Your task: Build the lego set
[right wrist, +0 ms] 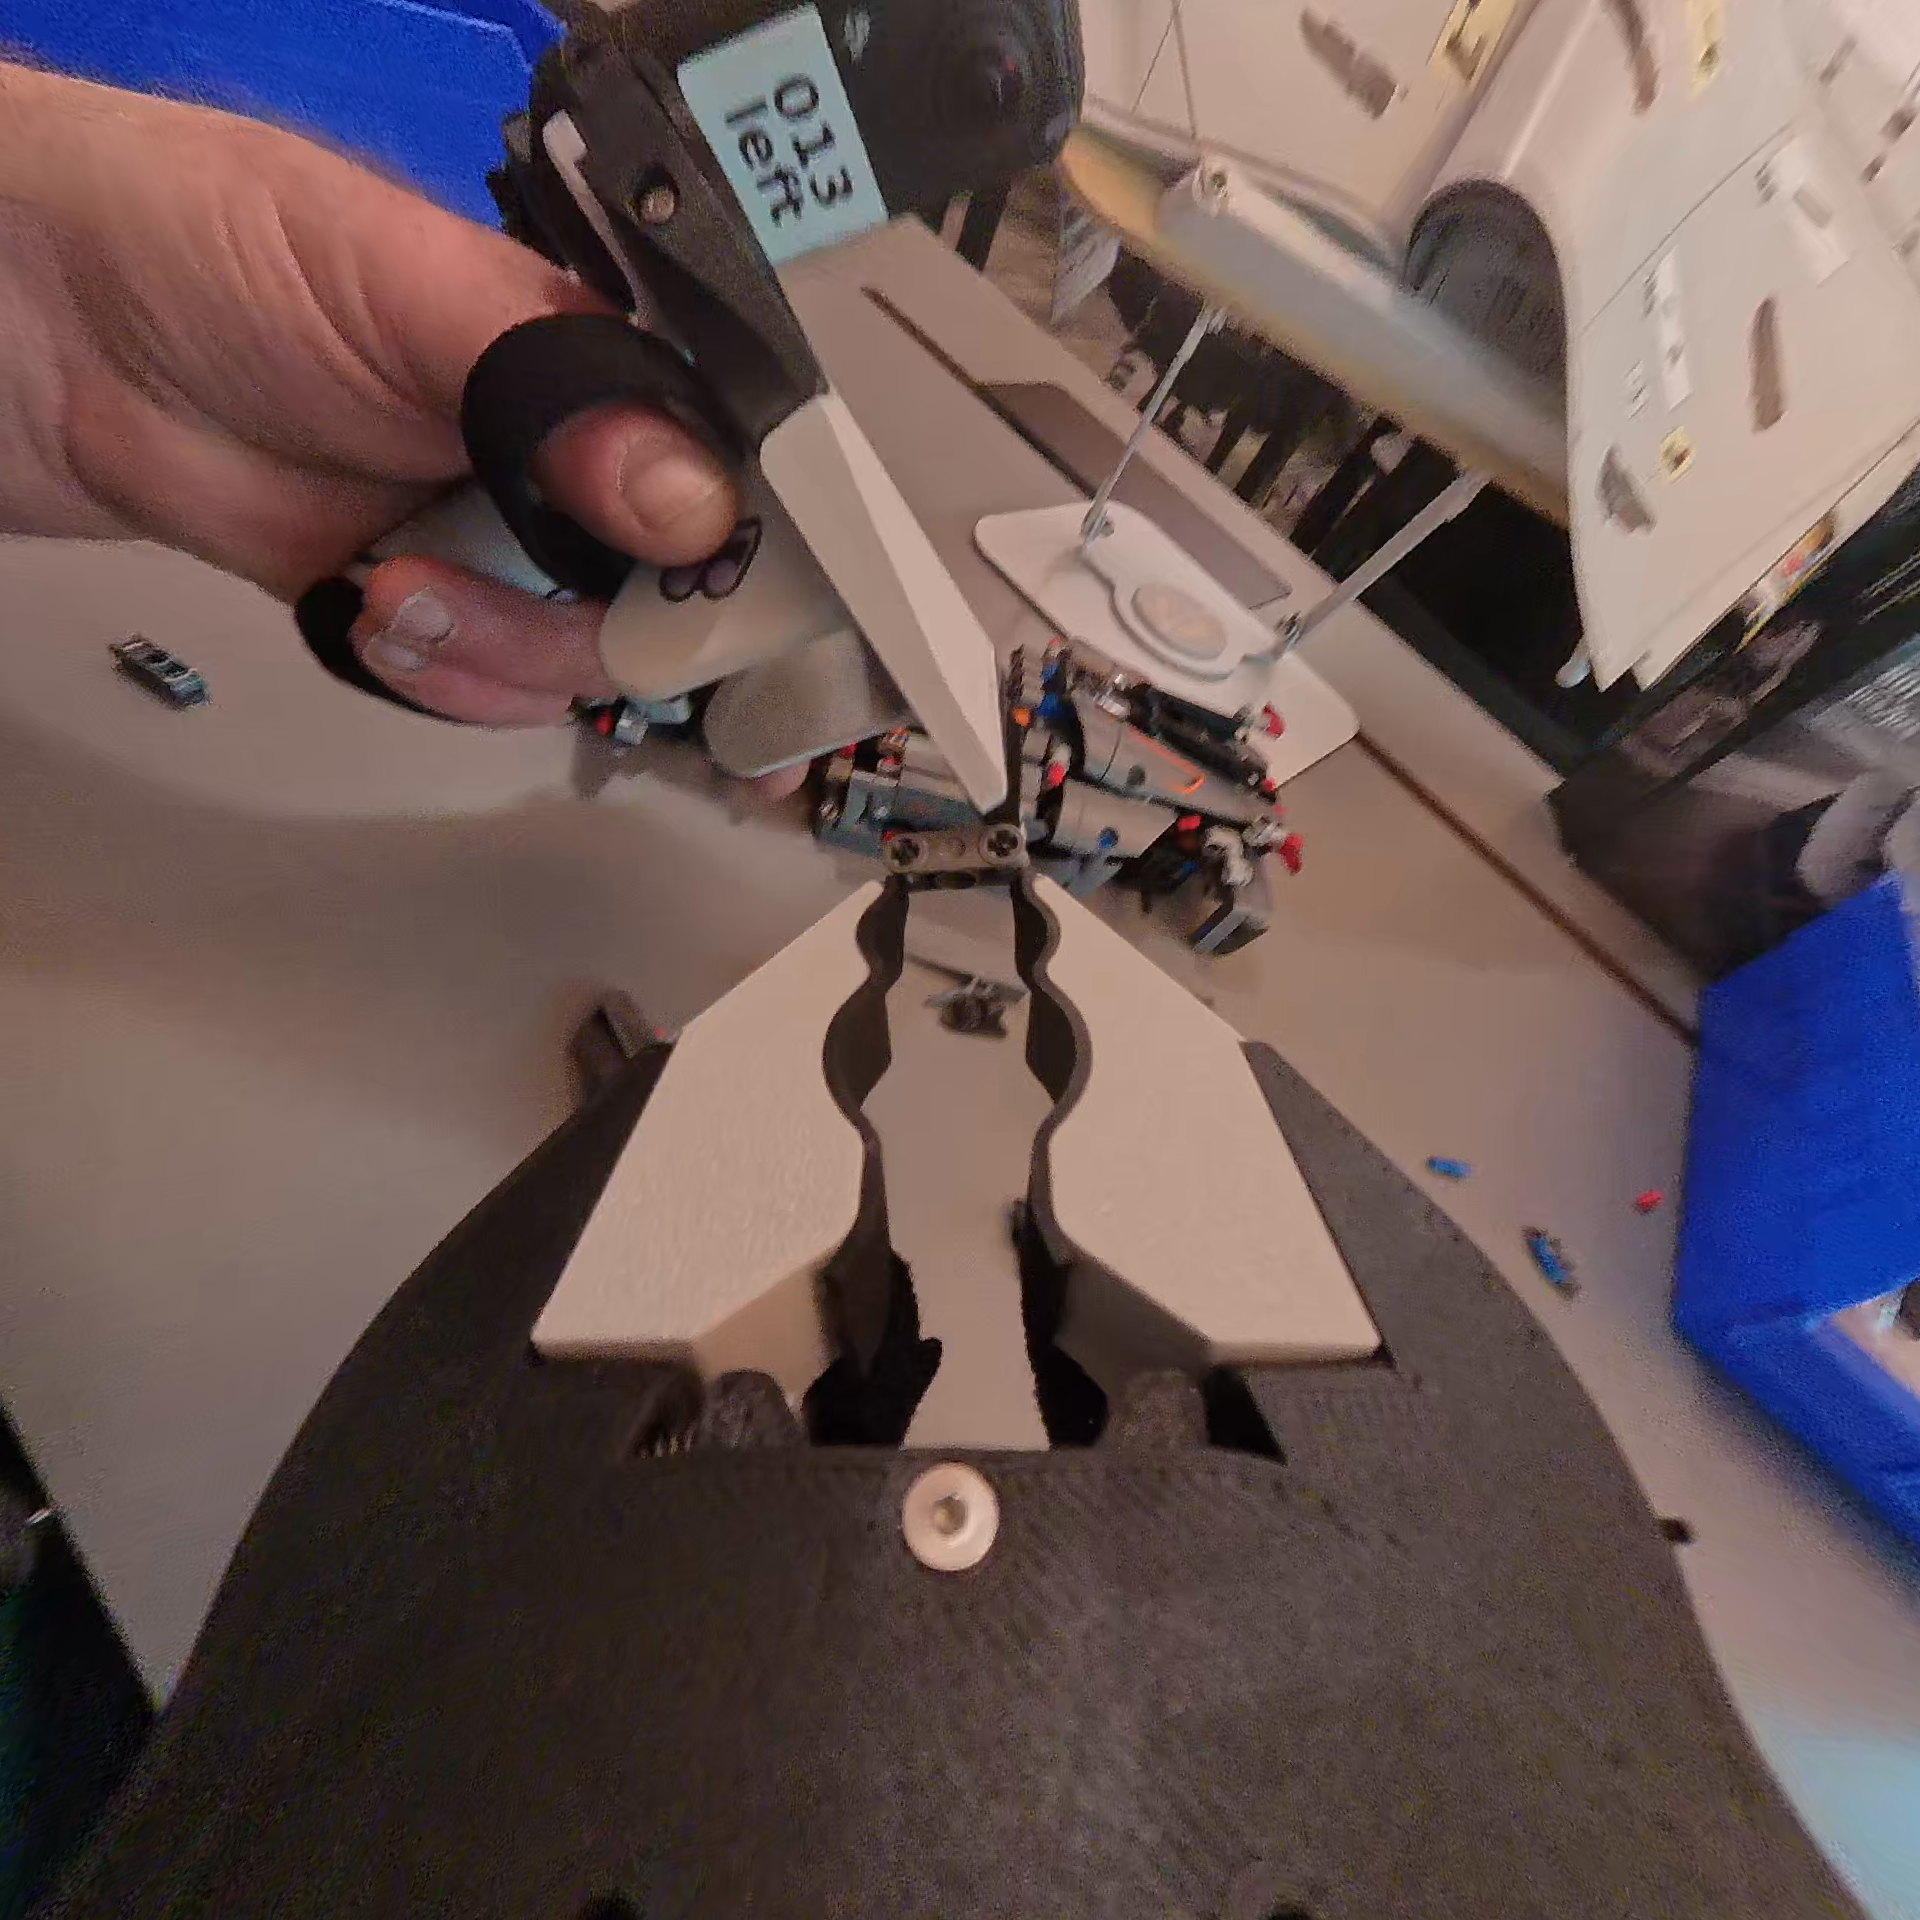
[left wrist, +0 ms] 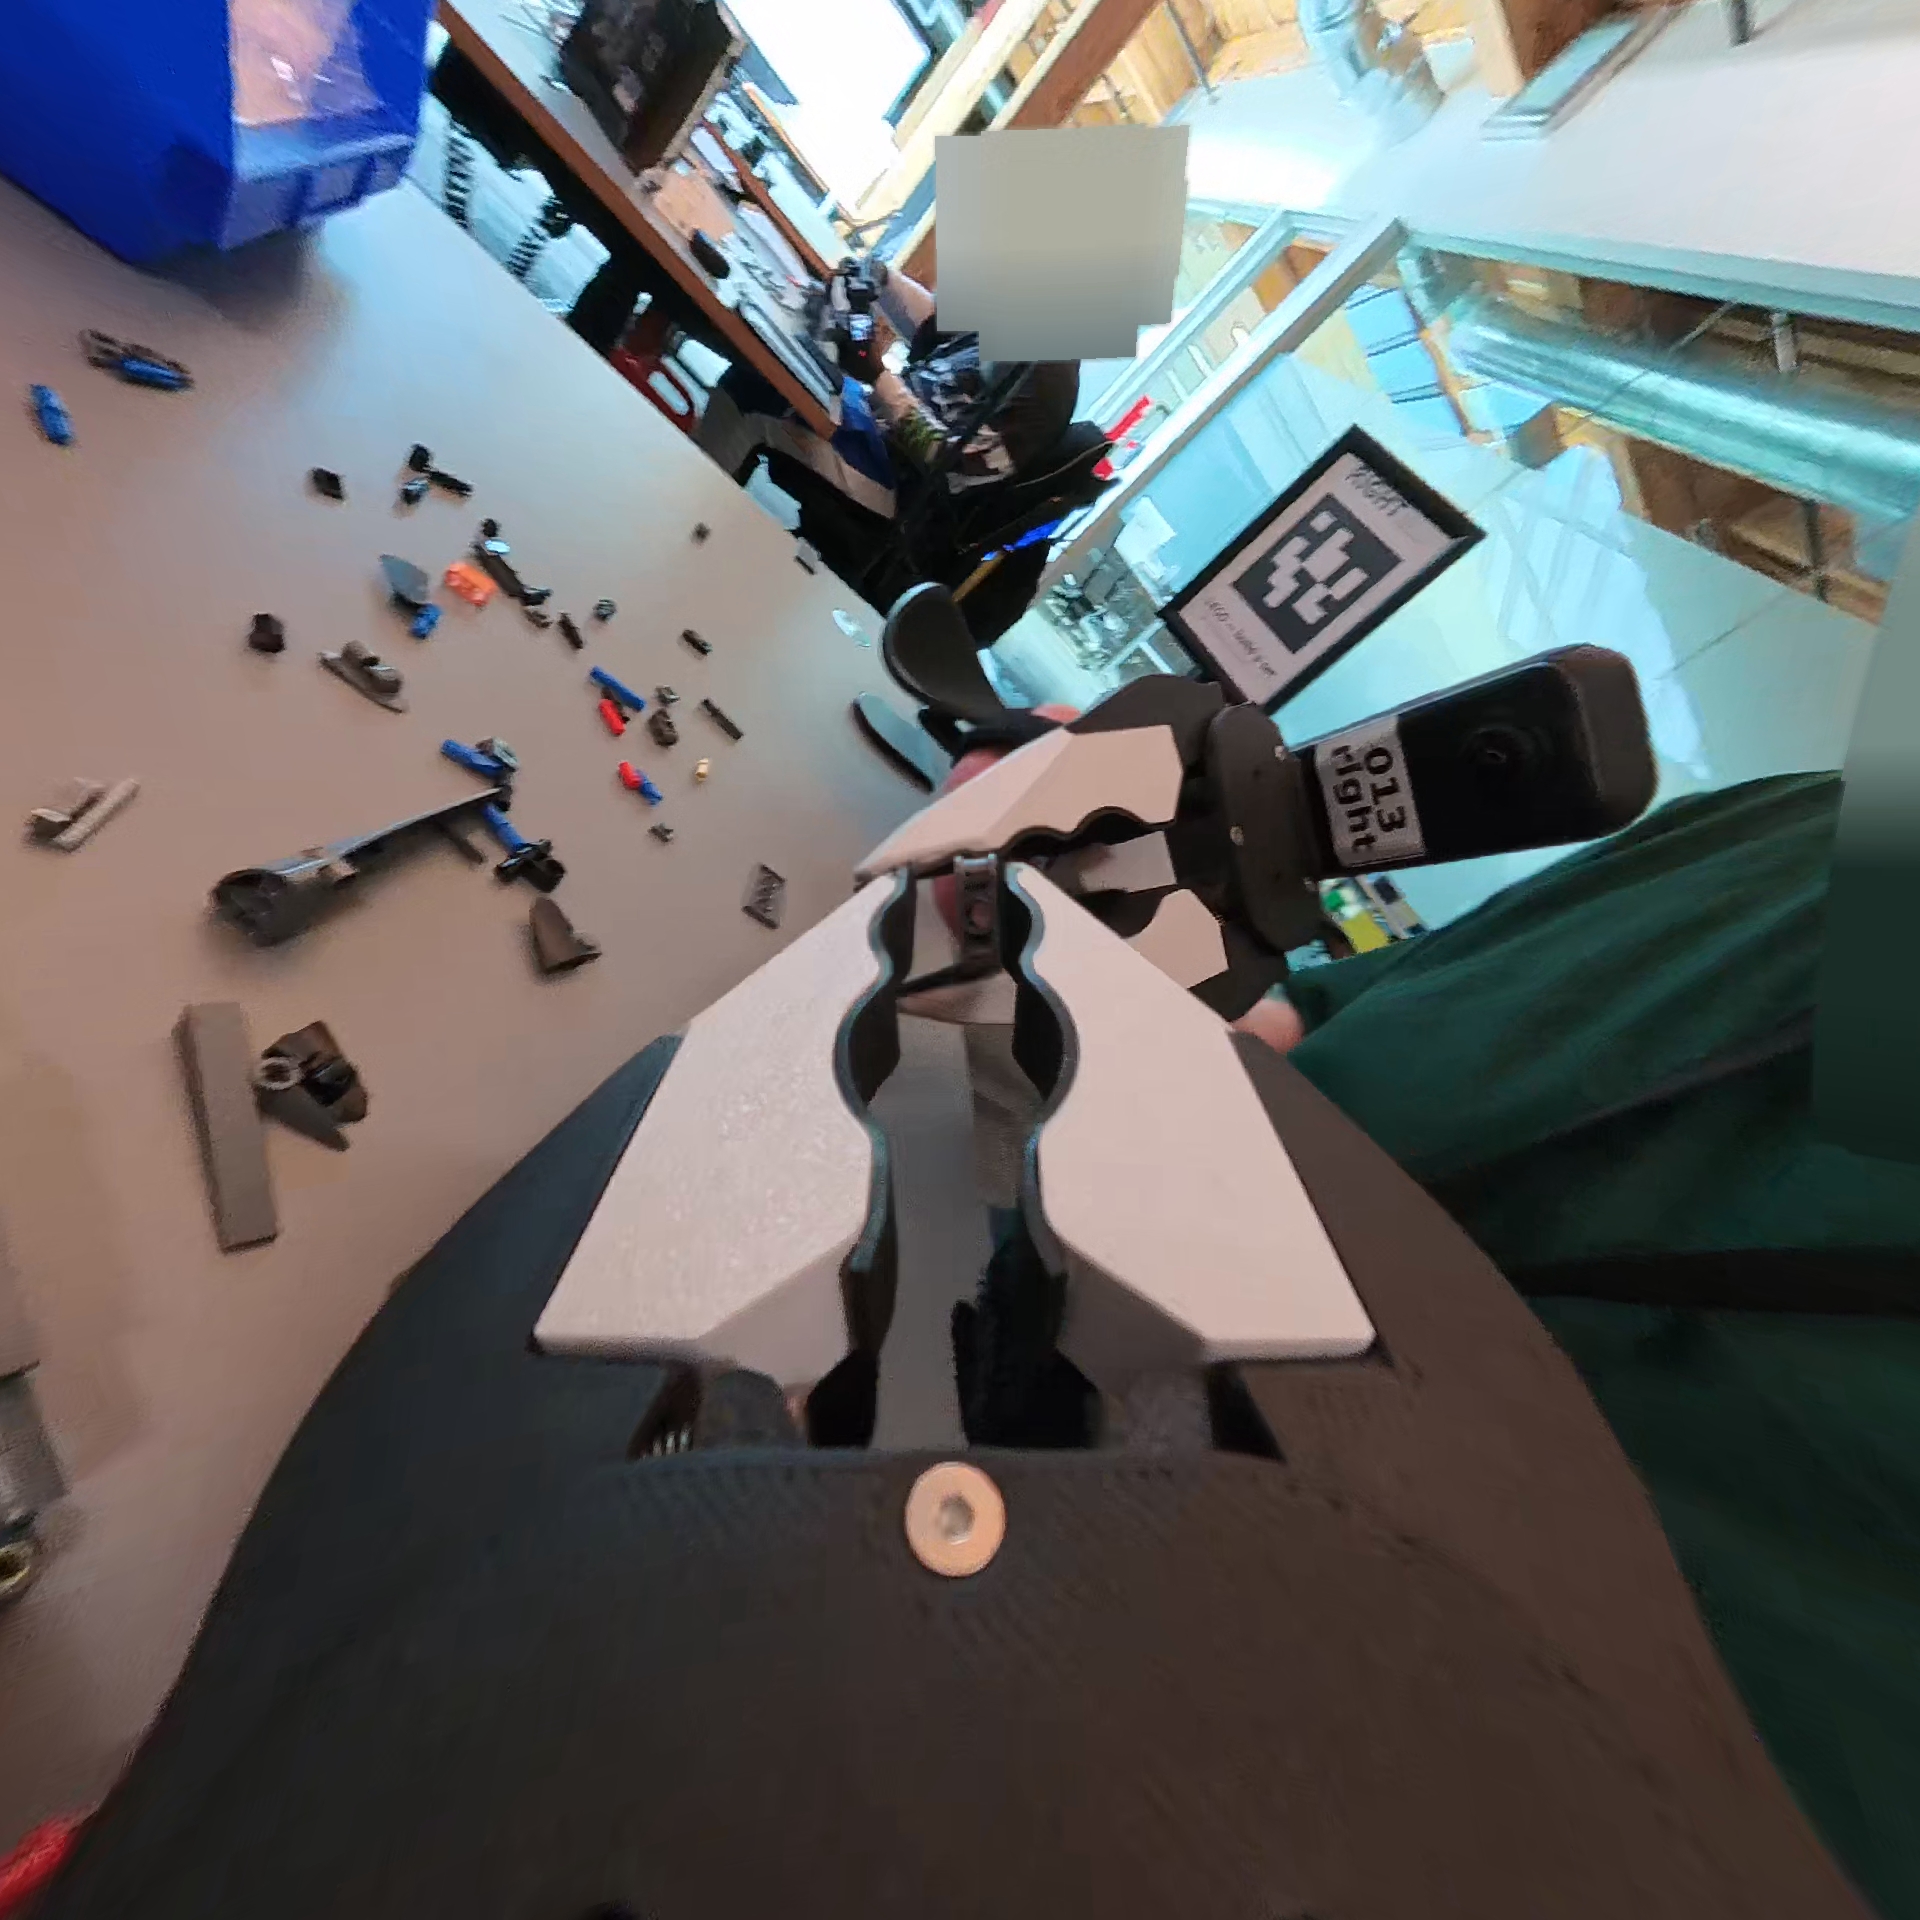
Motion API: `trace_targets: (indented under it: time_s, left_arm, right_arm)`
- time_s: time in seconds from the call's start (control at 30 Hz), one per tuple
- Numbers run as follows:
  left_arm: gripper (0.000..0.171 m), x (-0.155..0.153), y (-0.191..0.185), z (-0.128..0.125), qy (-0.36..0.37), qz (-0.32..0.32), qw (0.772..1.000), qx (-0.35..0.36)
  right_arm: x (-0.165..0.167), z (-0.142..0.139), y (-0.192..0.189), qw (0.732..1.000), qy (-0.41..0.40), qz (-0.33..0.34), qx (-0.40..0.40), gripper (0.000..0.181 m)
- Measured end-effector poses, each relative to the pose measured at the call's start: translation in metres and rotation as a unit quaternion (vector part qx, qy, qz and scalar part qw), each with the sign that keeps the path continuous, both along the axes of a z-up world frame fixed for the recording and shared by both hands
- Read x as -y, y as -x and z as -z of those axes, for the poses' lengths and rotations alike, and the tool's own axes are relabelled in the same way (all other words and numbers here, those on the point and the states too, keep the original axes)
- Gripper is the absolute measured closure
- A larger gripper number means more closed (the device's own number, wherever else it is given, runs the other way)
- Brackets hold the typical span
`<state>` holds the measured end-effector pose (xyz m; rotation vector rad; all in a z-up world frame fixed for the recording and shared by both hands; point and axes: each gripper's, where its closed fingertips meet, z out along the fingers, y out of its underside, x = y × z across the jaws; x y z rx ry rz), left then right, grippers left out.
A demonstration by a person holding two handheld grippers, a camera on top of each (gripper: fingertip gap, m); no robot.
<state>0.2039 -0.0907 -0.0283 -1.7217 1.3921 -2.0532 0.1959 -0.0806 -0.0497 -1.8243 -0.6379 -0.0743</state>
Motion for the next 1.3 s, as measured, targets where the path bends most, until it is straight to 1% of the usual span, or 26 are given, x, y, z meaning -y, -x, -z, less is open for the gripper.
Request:
trace_targets:
  time_s: [0.07, 0.13, 0.2, 0.27, 0.4, 0.47, 0.63, 0.73, 0.93, 1.07, 1.13, 1.2, 1.3]
  left_arm:
    - [0.154, -0.005, 0.002, 0.010, -0.042, -0.014, 0.999, -0.016]
    - [0.154, -0.008, 0.005, 0.019, -0.070, -0.019, 0.997, -0.032]
    - [0.156, -0.010, 0.008, 0.031, -0.100, -0.025, 0.993, -0.052]
    - [0.158, -0.007, 0.010, 0.042, -0.110, -0.018, 0.991, -0.069]
    - [0.159, 0.000, 0.009, 0.061, -0.142, -0.006, 0.985, -0.099]
    - [0.159, 0.005, 0.008, 0.065, -0.153, 0.004, 0.983, -0.106]
    - [0.159, 0.013, 0.007, 0.079, -0.174, 0.020, 0.976, -0.128]
    - [0.159, 0.013, 0.007, 0.087, -0.195, 0.024, 0.970, -0.141]
    - [0.160, -0.004, 0.013, 0.097, -0.270, -0.003, 0.948, -0.170]
    - [0.160, -0.004, 0.013, 0.103, -0.283, 0.000, 0.942, -0.179]
    - [0.159, -0.002, 0.010, 0.100, -0.295, 0.001, 0.940, -0.170]
    - [0.159, -0.002, 0.007, 0.096, -0.307, 0.000, 0.938, -0.158]
    - [0.159, -0.003, 0.003, 0.094, -0.319, -0.003, 0.936, -0.150]
  right_arm:
    - [0.006, 0.021, -0.005, 0.999, 0.047, 0.006, -0.009, 0.162]
    - [0.015, 0.047, -0.011, 0.995, 0.100, 0.014, -0.011, 0.162]
    - [0.024, 0.067, -0.015, 0.990, 0.138, 0.019, -0.022, 0.162]
    - [0.030, 0.087, -0.017, 0.982, 0.185, 0.024, -0.031, 0.162]
    - [0.033, 0.103, -0.011, 0.976, 0.215, 0.011, -0.039, 0.161]
    - [0.033, 0.109, -0.010, 0.973, 0.227, 0.008, -0.040, 0.160]
    - [0.033, 0.111, -0.012, 0.971, 0.232, 0.006, -0.065, 0.158]
    - [0.034, 0.111, -0.014, 0.970, 0.234, 0.007, -0.063, 0.157]
    - [0.032, 0.105, -0.013, 0.972, 0.224, 0.001, -0.064, 0.152]
    - [0.027, 0.096, -0.013, 0.976, 0.207, 0.003, -0.069, 0.151]
    - [0.028, 0.089, -0.023, 0.979, 0.193, 0.022, -0.060, 0.153]
    - [0.030, 0.078, -0.044, 0.982, 0.173, 0.063, -0.048, 0.159]
    - [0.038, 0.067, -0.076, 0.975, 0.185, 0.107, -0.056, 0.160]
